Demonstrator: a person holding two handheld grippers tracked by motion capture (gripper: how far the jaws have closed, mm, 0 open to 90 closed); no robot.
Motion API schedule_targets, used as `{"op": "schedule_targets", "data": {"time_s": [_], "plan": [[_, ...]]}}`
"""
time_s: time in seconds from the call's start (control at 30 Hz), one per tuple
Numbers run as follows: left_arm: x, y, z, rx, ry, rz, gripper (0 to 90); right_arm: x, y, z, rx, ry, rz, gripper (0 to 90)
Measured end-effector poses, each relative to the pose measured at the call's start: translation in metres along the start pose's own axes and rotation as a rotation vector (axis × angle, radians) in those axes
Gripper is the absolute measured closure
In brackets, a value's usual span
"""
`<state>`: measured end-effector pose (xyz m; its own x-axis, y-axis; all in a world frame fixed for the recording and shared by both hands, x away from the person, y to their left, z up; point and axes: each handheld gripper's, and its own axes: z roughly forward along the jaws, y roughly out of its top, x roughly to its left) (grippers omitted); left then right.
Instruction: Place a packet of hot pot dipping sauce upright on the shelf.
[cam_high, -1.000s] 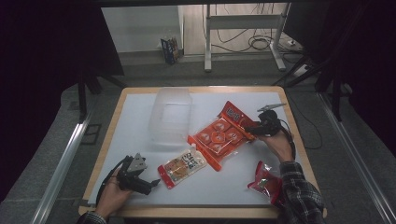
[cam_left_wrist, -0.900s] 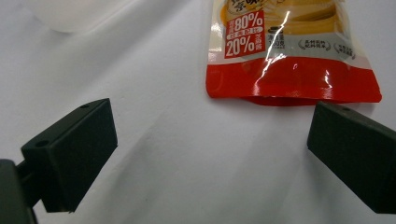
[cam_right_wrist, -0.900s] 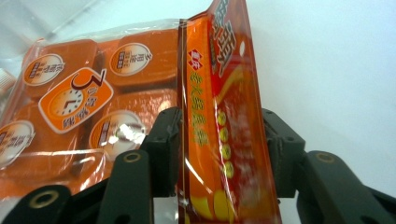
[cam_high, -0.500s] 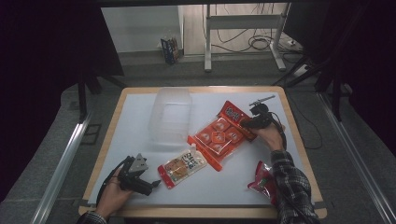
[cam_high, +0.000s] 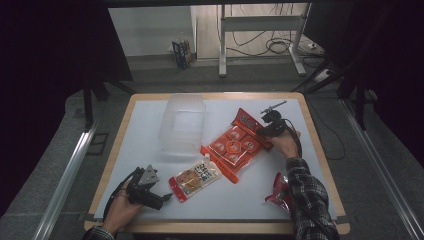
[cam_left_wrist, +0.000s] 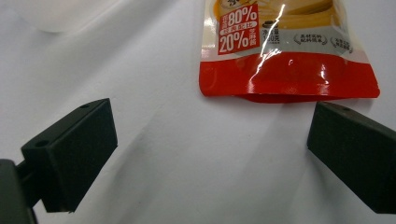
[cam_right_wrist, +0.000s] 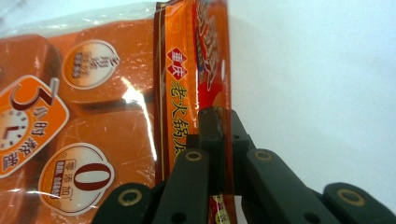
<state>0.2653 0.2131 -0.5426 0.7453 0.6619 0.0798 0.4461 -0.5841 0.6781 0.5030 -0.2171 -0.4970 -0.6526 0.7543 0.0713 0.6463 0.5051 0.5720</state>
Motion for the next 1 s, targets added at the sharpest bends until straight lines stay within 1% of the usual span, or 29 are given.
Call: {"op": "schedule_targets", "data": {"time_s": [0.07,0.1,0.13,0.2,0.23,0.27,0.3,0.33,0.37,0.4,0.5,0.53,0.57,0.6,0.63,0.67,0.77,0.87,1.0], "plan": [[0.000,0.000,0.000,-0.002,0.001,-0.001,1.5,0.001,0.001,-0.002,0.001,-0.001,-0.001,88.7],[0.000,0.000,0.000,-0.003,0.001,-0.002,1.5,0.003,0.003,-0.007,-0.005,-0.010,-0.005,88.7],[0.000,0.000,0.000,-0.003,0.001,-0.002,1.5,0.003,0.003,-0.007,-0.005,-0.010,-0.005,88.7],[0.001,0.000,0.000,-0.004,0.002,-0.002,1.5,0.005,0.005,-0.013,-0.017,-0.012,-0.009,88.7],[0.001,0.000,-0.001,-0.005,0.002,-0.003,1.5,0.006,0.006,-0.017,-0.026,-0.015,-0.013,88.7],[0.001,0.000,-0.001,-0.006,0.003,-0.004,1.5,0.008,0.009,-0.025,-0.044,-0.017,-0.013,88.8],[0.001,0.000,-0.001,-0.006,0.003,-0.004,1.5,0.008,0.009,-0.025,-0.044,-0.017,-0.013,88.8],[0.001,0.000,-0.001,-0.007,0.005,-0.004,1.5,0.009,0.011,-0.029,-0.055,-0.015,-0.015,88.8],[0.001,0.000,-0.001,-0.007,0.005,-0.004,1.5,0.011,0.013,-0.035,-0.064,-0.014,-0.015,88.8],[0.001,0.000,-0.001,-0.007,0.005,-0.003,1.5,0.015,0.017,-0.044,-0.077,-0.013,-0.023,88.8],[0.000,0.000,-0.001,-0.006,0.005,-0.003,1.5,0.021,0.024,-0.059,-0.093,-0.009,-0.037,88.8],[0.000,0.000,-0.001,-0.006,0.005,-0.003,1.5,0.021,0.024,-0.059,-0.093,-0.009,-0.037,88.8],[0.000,0.000,-0.001,-0.007,0.004,-0.002,1.5,0.025,0.028,-0.068,-0.105,0.000,-0.046,88.8],[0.000,0.000,-0.001,-0.007,0.004,-0.002,1.5,0.025,0.028,-0.068,-0.105,0.000,-0.046,88.8],[0.000,0.000,-0.001,-0.007,0.004,-0.002,1.5,0.030,0.032,-0.076,-0.113,0.008,-0.053,88.8],[0.000,0.000,-0.001,-0.008,0.004,-0.003,1.5,0.030,0.032,-0.076,-0.113,0.008,-0.053,88.8],[0.000,0.000,-0.001,-0.009,0.004,-0.002,1.5,0.038,0.037,-0.087,-0.127,0.021,-0.066,88.8],[0.000,0.000,-0.002,-0.010,0.005,-0.001,1.5,0.047,0.044,-0.102,-0.145,0.058,-0.054,88.8],[0.000,0.000,-0.002,-0.014,0.007,-0.004,1.5,0.056,0.050,-0.111,-0.161,0.083,-0.069,88.8]]}}
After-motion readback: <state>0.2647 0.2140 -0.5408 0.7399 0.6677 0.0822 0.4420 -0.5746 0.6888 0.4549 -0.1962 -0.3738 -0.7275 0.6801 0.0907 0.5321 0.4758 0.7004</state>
